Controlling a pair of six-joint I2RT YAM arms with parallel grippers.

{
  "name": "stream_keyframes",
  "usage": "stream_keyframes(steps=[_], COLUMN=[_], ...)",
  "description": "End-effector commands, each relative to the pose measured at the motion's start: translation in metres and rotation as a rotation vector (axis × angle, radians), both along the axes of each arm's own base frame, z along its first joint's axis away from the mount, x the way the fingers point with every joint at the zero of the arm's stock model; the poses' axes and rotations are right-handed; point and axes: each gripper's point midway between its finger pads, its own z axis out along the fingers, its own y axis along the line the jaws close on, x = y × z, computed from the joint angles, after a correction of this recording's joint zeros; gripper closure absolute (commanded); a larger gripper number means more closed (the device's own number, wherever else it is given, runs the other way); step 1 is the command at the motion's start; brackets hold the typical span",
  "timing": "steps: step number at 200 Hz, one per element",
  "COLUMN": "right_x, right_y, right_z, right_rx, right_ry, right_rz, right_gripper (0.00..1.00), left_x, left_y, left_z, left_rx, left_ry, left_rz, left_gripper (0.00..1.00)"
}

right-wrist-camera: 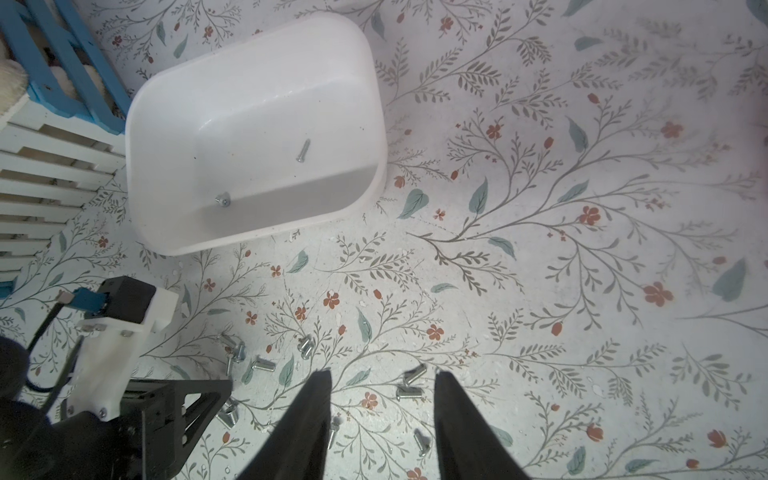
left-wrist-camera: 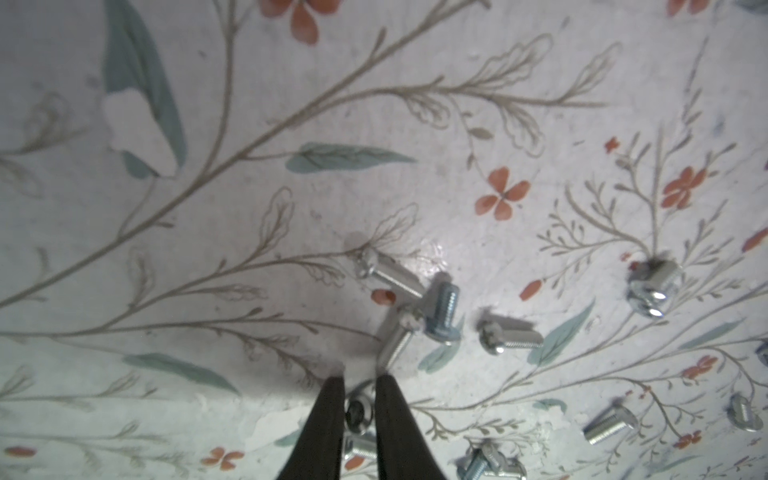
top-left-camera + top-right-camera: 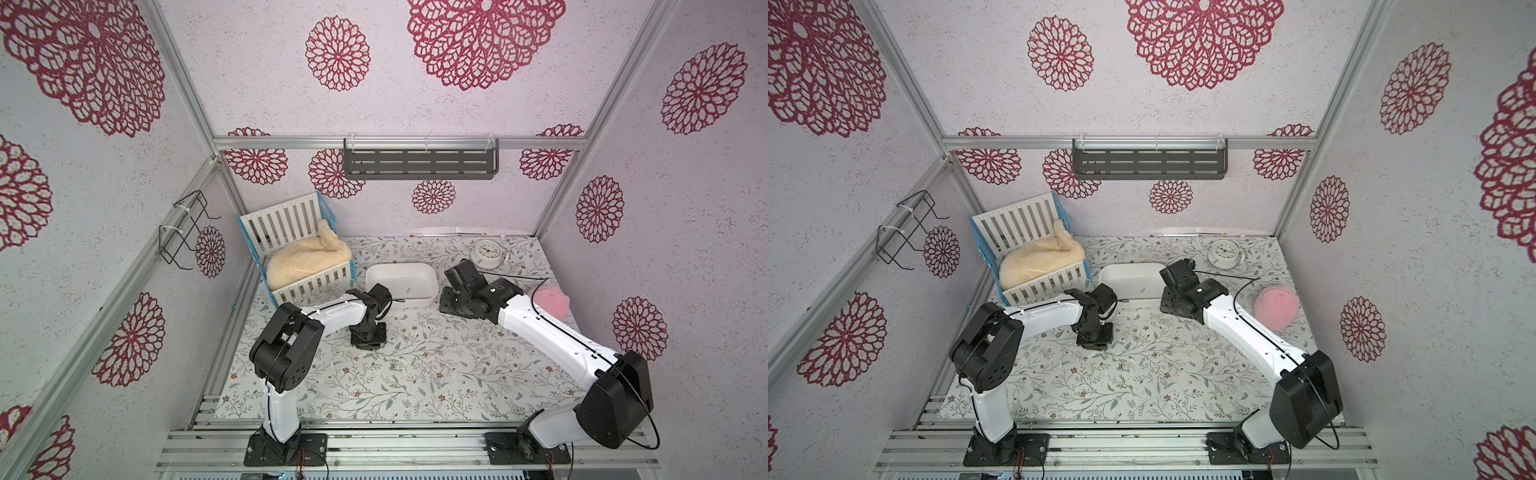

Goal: Put the screws on the desktop into the storage box
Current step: Pick up the screw from the center of the board.

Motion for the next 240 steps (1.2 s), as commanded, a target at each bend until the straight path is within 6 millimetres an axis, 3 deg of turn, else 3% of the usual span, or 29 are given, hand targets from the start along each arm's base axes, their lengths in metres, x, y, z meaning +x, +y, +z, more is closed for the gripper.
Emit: stream_keyframes(steps=[1,106,163,240], right_x=[0.003,-0.001,-0.002,0.001], right_y=[-0.003,-0.004,-0.004,-0.001], right_z=[0.013,0.016,0.018,0.014], right_rx=[0.032,0.046,0.052,0.056], right_ry=[-0.042,-0.046,-0.051,-0.047], right_rz=[-0.016,-0.019,-0.019,-0.018], right_gripper=[0.56,0.56,0.57,0.57], left_x=[-0.008,-0.011,-0.011,-0.001], left_y=[-0.001,-0.001,-0.001,0.000], left_z=[-0.011,-0.009,0.005,0.041], left_rx=[0.009,0.009,-0.001,-0.018], left_ry=[0.022,0.018,-0.005,-0.076], left_rz=[-0.019,-0.023,-0.025,-0.029], left_gripper=[0.82,0.93,0.95,0.96])
